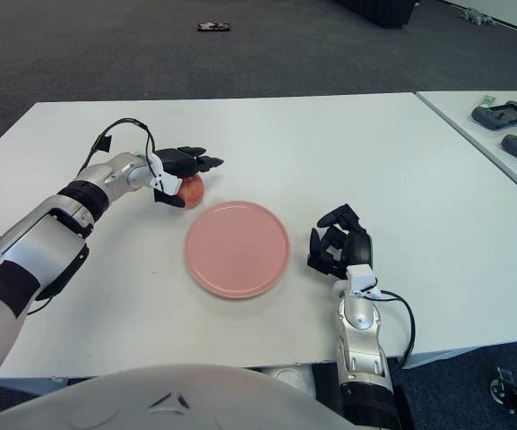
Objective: Put the apple into the plate.
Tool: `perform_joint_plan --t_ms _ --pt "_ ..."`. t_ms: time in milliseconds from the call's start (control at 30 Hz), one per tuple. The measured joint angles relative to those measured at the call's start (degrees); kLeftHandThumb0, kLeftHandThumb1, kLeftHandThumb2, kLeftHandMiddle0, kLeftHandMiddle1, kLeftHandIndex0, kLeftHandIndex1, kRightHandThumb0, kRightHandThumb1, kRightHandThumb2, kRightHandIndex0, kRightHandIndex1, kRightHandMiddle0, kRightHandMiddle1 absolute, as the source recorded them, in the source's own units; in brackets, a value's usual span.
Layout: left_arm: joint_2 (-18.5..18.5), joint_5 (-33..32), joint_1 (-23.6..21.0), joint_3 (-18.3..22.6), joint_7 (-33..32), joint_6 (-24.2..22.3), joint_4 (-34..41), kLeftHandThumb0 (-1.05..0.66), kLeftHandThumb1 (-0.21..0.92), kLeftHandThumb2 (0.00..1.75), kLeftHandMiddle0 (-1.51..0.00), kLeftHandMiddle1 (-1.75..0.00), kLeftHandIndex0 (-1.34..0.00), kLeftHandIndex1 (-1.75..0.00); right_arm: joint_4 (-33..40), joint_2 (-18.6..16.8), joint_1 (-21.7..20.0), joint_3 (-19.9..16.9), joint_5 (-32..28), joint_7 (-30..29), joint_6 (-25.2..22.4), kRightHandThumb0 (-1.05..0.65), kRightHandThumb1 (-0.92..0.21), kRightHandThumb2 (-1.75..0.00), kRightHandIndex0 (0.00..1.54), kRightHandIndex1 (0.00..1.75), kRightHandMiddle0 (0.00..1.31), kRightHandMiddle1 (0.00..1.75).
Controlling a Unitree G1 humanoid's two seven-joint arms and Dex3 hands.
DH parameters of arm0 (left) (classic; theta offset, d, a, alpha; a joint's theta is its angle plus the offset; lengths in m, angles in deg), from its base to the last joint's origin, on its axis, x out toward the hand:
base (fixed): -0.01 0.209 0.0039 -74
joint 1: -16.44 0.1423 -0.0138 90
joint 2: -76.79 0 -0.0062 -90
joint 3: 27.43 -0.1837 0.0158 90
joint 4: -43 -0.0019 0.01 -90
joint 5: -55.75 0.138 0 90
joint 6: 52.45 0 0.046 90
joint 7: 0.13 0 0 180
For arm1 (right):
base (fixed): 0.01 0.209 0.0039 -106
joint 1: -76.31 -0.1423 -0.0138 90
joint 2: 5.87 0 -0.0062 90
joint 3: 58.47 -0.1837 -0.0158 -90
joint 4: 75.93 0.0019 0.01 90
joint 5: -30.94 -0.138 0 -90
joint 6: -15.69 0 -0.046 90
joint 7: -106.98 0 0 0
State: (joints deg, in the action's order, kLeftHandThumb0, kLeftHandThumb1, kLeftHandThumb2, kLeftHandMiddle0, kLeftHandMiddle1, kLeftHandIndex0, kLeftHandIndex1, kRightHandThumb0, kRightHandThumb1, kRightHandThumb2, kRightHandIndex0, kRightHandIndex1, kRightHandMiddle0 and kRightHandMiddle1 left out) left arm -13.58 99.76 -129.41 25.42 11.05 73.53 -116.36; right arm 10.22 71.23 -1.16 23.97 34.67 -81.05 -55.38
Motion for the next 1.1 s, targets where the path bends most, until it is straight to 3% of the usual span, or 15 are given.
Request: perform_joint_plan --t_ms 633,933,1100 --pt "2.4 0.5 -1.7 -1.7 4.1 -4.9 -3.1 -0.78 0.25 1.07 0.0 -0.22 0.0 0.0 1.8 -0.6 1.2 0.0 0.0 -0.5 0.2 -0.46 -0.38 -1.25 0.95 1.75 0.56 1.75" --pt "3.3 0.4 -2.1 -1.8 4.5 -7.7 -4.2 -0.84 0.31 1.02 0.0 -0.25 0.0 0.0 2.3 -0.6 2.0 -0.1 0.0 -0.5 0.2 -0.46 -0.37 -1.26 0.96 1.75 0.57 1.75" --pt "3.3 0.2 -2.2 -1.8 5.0 -8.2 -4.5 -0.82 0.36 0.99 0.0 -0.28 0.0 -0.23 2.7 -0.6 2.2 -0.1 0.0 -0.5 0.2 -0.46 -0.38 -1.25 0.96 1.75 0.56 1.75"
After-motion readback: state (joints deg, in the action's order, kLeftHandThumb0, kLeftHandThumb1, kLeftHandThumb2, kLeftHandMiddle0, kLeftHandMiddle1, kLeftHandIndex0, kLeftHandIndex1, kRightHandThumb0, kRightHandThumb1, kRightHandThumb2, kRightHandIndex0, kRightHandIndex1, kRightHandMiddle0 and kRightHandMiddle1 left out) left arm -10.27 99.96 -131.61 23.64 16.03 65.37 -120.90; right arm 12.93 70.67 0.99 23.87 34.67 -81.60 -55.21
